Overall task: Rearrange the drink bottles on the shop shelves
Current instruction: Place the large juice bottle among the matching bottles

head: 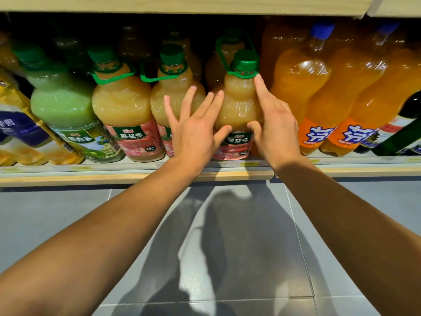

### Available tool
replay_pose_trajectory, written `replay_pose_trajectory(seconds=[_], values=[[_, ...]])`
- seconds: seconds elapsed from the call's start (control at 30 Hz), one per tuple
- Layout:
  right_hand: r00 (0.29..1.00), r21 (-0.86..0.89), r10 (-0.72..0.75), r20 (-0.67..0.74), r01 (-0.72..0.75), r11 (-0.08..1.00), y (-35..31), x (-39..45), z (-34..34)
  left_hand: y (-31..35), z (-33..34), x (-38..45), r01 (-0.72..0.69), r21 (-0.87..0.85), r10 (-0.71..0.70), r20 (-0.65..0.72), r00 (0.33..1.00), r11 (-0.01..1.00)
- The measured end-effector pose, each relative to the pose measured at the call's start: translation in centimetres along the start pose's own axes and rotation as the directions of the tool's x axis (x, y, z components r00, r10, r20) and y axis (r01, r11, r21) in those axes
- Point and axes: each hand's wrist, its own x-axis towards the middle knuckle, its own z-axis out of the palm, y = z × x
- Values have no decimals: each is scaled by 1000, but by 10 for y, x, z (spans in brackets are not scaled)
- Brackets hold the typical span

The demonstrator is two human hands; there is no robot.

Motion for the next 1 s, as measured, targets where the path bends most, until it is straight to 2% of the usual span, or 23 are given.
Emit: replay_pose_trajectory(seconds=[0.13,0.23,0.37,0.7,0.87,1.0], values=[[999,19,44,7,-44,999,2,-9,-2,-12,-7,8,-50,44,47,60,997,998],[992,68,112,-51,-108,992,5,-15,7,-7,-7,9,-49,71,42,95,995,996],[982,145,111,-153,-89,985,9,-13,13,-3,-8,7,-26,43,23,73,997,999],[970,109,71,-234,-46,993,20,-1,11,17,0,4,44,26,-45,43,998,999],[985,75,28,-171,-15,997,21,-8,10,8,-1,-1,8,11,-8,52,999,1000],[998,-7,-52,-34,52,999,16,-19,12,0,-3,-3,-38,45,34,72,997,998]])
